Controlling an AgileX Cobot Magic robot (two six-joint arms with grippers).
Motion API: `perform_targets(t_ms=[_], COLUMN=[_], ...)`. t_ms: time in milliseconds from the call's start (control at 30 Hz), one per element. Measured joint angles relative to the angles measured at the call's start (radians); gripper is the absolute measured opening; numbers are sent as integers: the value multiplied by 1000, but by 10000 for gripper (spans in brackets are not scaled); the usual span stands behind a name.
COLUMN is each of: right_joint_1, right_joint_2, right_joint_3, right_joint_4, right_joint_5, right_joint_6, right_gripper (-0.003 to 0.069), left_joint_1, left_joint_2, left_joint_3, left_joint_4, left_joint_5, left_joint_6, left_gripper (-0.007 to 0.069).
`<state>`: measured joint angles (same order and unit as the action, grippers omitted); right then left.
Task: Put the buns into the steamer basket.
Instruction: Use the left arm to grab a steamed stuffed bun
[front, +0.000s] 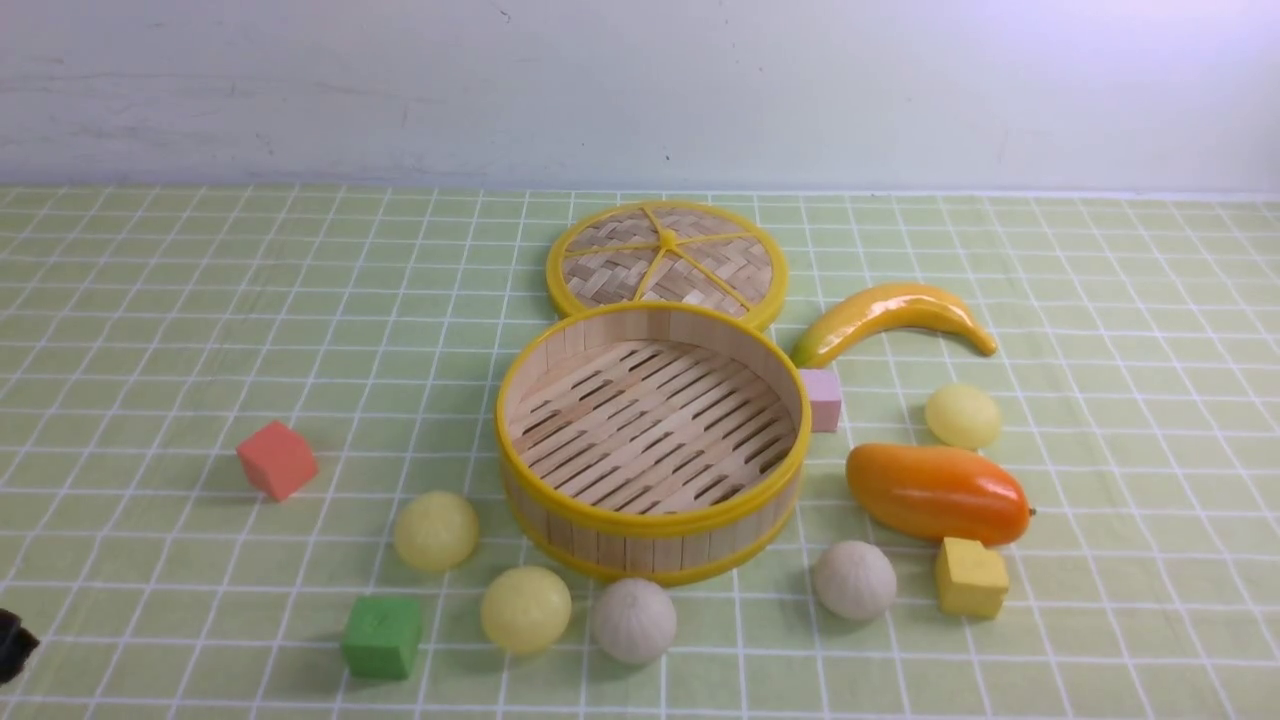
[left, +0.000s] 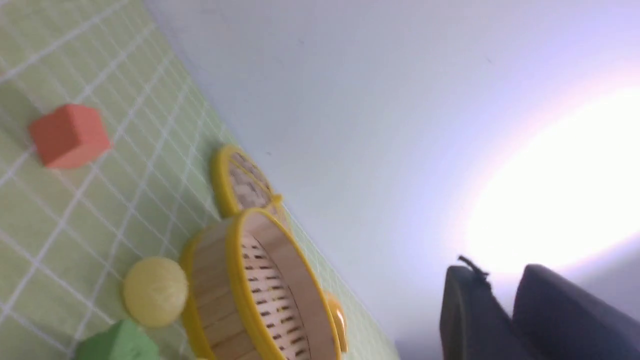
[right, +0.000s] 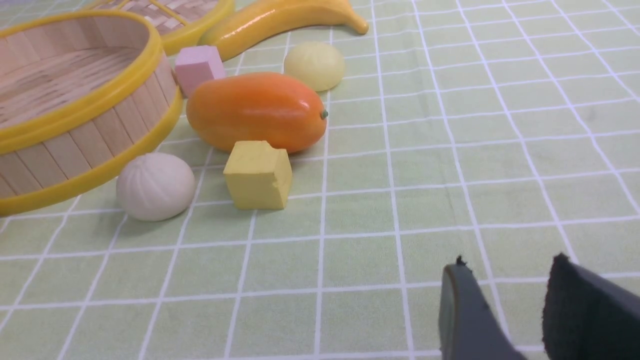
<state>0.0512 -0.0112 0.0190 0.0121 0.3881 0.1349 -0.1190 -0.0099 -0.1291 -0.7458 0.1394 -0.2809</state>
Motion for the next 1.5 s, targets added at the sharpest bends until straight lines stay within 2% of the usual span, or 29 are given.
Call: perform_targets(t_ms=[67,100,133,333,367,400,433,467,600,833,900,1067,1200,1300,1500], right_joint_1=[0,0,0,0,0,0,0,0,0,0,0,0,0,0,0], right_joint_2=[0,0,0,0,0,0,0,0,0,0,0,0,0,0,0], right_joint_3=[0,0,0,0,0,0,0,0,0,0,0,0,0,0,0], right_joint_4=[0,0,0,0,0,0,0,0,0,0,0,0,0,0,0], right_joint_5=[0,0,0,0,0,0,0,0,0,0,0,0,0,0,0], right_joint_6=[0,0,0,0,0,0,0,0,0,0,0,0,0,0,0], right_gripper=[239,239,239,239,239,239,239,239,239,239,239,239,239,239,239], left_joint_1=[0,0,0,0,0,0,0,0,-10,-192,-240,-242,-229,-216,-189], left_joint_2=[8,50,106,538,538,708,788,788,1130,1420,1515,1642,1712,1739,1763], left_joint_3=[-84,-186,-249,-569,-569,-641,-667,-667,-757,-899,-977,-1075,-1101,-1108,-1116], left_joint_4=[40,83,110,280,280,337,358,358,378,468,533,632,644,650,657], left_joint_5=[86,193,265,773,773,876,894,894,855,803,802,765,676,635,604], left_joint_6=[50,101,122,198,204,238,259,263,389,426,409,392,392,392,469], left_gripper=[56,-1,-13,-13,-13,-13,-13,-13,-13,-13,-13,-13,-7,40,279])
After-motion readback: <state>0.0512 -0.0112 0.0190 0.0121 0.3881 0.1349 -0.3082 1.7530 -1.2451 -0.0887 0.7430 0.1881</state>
